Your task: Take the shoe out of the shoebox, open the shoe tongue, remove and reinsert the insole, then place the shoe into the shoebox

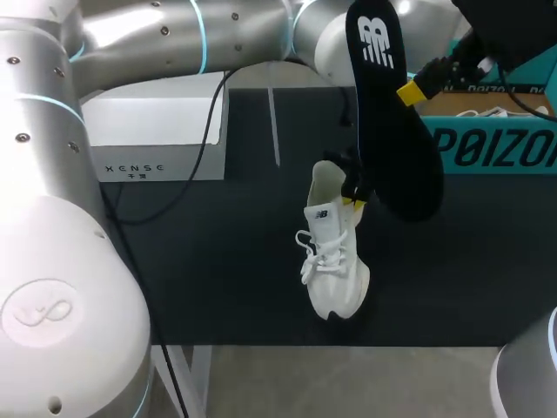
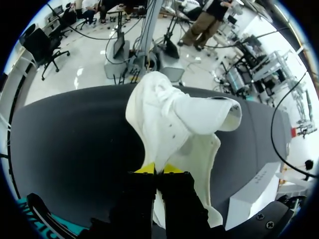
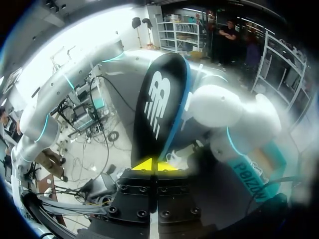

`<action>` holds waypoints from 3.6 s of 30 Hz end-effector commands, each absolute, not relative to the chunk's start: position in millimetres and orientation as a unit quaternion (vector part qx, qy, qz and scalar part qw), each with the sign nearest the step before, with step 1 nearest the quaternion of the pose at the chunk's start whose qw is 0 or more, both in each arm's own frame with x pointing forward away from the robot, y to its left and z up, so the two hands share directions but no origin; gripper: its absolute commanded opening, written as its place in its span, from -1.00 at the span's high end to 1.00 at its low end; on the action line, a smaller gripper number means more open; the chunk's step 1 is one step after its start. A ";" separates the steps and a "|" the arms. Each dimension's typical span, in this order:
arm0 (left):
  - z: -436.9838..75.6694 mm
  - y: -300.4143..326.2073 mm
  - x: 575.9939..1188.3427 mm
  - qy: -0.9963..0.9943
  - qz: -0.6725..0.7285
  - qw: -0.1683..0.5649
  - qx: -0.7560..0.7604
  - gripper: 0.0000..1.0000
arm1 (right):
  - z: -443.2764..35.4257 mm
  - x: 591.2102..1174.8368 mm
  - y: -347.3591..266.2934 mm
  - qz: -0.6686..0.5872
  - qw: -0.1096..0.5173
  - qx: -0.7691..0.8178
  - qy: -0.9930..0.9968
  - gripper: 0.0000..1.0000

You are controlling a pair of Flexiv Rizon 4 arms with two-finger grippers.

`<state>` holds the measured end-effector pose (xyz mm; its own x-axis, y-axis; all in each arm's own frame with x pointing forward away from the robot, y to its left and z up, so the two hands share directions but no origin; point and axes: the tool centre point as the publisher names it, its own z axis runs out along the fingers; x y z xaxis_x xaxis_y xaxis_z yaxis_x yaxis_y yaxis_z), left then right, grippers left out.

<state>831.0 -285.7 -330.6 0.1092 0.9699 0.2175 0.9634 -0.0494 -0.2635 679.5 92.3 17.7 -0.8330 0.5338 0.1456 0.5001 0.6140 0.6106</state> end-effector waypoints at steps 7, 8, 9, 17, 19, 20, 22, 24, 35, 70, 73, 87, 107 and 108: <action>-343.8 -288.4 836.1 -0.673 0.022 0.169 -0.720 1.00 | 18.2 681.2 93.6 0.330 0.024 0.288 0.898 1.00; -345.3 -289.0 836.1 -0.674 0.023 0.168 -0.719 1.00 | 18.2 681.2 93.6 0.330 0.024 0.288 0.898 1.00; -346.6 -289.5 836.0 -0.676 0.025 0.166 -0.718 1.00 | 18.2 681.2 93.6 0.330 0.024 0.288 0.898 1.00; -354.9 -292.2 834.2 -0.683 0.036 0.147 -0.715 -1.00 | 18.2 681.2 93.6 0.330 0.024 0.288 0.898 1.00; -353.7 -292.5 833.8 -0.682 0.040 0.144 -0.716 -1.00 | 18.2 681.2 93.6 0.330 0.024 0.288 0.898 1.00; -351.4 -293.1 834.1 -0.684 0.043 0.135 -0.716 -1.00 | 18.2 681.2 93.6 0.330 0.024 0.288 0.898 1.00; -345.5 -294.9 836.9 -0.686 0.049 0.113 -0.717 -1.00 | 18.2 681.2 93.6 0.330 0.024 0.288 0.898 1.00; -337.3 -297.4 841.8 -0.691 0.063 0.081 -0.715 -1.00 | 18.2 681.2 93.6 0.330 0.024 0.288 0.898 1.00; -258.2 -285.1 882.5 -0.704 0.202 -0.201 -0.650 -1.00 | 18.2 681.2 93.6 0.330 0.024 0.288 0.898 1.00; -258.2 -201.3 859.1 -0.628 0.561 -0.438 -0.316 -1.00 | 18.2 681.2 93.6 0.330 0.024 0.288 0.898 1.00; -258.2 -201.3 859.1 -0.628 0.561 -0.438 -0.316 -1.00 | 18.2 681.2 93.6 0.330 0.024 0.288 0.898 1.00; -258.2 -199.0 842.3 -0.537 0.593 -0.493 -0.344 -1.00 | 18.2 681.2 93.6 0.330 0.024 0.288 0.898 1.00; -216.0 -203.2 826.0 -0.474 0.533 -0.563 -0.418 -1.00 | 18.2 681.2 93.6 0.330 0.024 0.288 0.898 1.00; -215.2 -204.7 826.3 -0.473 0.533 -0.561 -0.420 -1.00 | 18.2 681.2 93.6 0.330 0.024 0.288 0.898 1.00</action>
<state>826.6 -200.3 -218.0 -0.0144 -0.2119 -0.9772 0.9968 0.0735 -0.0306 679.5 92.3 17.6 -0.8330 0.5338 0.1455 0.5002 0.6140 0.6107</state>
